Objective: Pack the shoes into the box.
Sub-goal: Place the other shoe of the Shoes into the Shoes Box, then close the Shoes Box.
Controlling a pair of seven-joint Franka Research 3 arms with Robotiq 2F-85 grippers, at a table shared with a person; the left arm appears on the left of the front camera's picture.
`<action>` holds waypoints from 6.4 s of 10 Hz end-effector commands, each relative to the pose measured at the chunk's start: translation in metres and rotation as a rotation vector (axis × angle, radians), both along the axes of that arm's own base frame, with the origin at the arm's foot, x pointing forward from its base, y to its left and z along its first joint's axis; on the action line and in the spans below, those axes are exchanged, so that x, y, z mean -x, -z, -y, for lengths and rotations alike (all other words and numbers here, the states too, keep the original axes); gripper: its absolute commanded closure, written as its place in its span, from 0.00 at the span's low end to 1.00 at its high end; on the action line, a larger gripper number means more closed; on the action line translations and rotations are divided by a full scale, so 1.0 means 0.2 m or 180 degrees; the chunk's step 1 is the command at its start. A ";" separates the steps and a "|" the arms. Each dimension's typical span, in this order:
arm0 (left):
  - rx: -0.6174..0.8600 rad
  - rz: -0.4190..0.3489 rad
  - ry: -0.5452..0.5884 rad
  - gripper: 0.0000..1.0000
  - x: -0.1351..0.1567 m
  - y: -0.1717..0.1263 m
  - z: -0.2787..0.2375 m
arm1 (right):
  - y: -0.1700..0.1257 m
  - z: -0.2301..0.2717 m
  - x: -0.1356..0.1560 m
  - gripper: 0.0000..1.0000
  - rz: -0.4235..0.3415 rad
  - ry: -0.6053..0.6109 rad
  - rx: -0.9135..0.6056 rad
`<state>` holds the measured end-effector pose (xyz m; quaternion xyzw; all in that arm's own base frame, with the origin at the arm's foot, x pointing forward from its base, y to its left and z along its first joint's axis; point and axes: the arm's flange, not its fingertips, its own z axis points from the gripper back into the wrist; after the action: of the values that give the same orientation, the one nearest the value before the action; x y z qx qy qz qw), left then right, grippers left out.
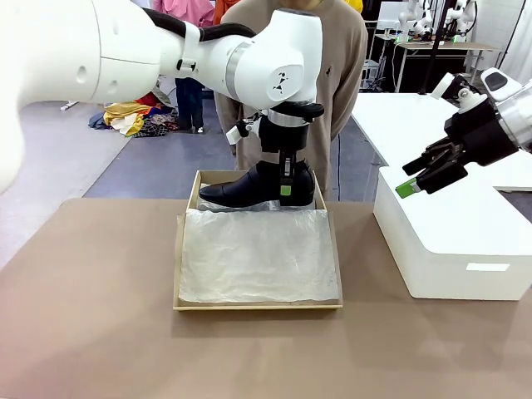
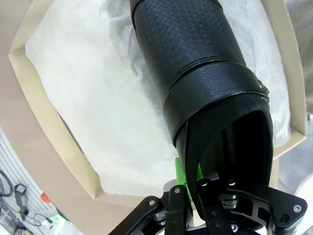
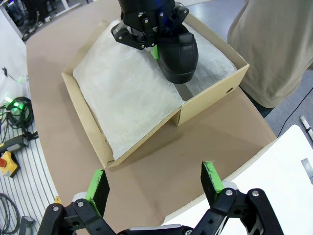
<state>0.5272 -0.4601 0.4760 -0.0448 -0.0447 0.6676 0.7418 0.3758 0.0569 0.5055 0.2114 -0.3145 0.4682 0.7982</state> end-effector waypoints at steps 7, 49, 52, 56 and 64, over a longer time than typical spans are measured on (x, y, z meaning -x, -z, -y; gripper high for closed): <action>-0.0062 -0.0001 -0.0419 1.00 -0.06 0.03 0.01 | 0.01 0.00 -0.02 0.00 0.0083 -0.0072 -0.0078; 0.0042 0.0061 -0.0218 0.00 -0.09 -0.12 0.01 | 0.01 0.00 -0.02 0.00 0.0083 -0.0072 -0.0078; 0.0042 0.0061 -0.0218 0.00 -0.09 -0.12 0.01 | 0.01 0.00 -0.02 0.00 0.0083 -0.0072 -0.0078; -0.0138 0.0061 0.0371 0.00 -0.02 -0.27 -0.09 | 0.01 0.00 -0.02 0.00 0.0083 -0.0072 -0.0078; -0.0216 -0.0405 0.3555 0.00 0.09 -0.57 -0.79 | 0.01 0.00 -0.02 0.00 0.0083 -0.0072 -0.0078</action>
<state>0.5182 -0.3191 0.5937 0.0004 -0.0061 0.2460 0.9692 0.3757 0.0572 0.5055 0.2112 -0.3144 0.4686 0.7981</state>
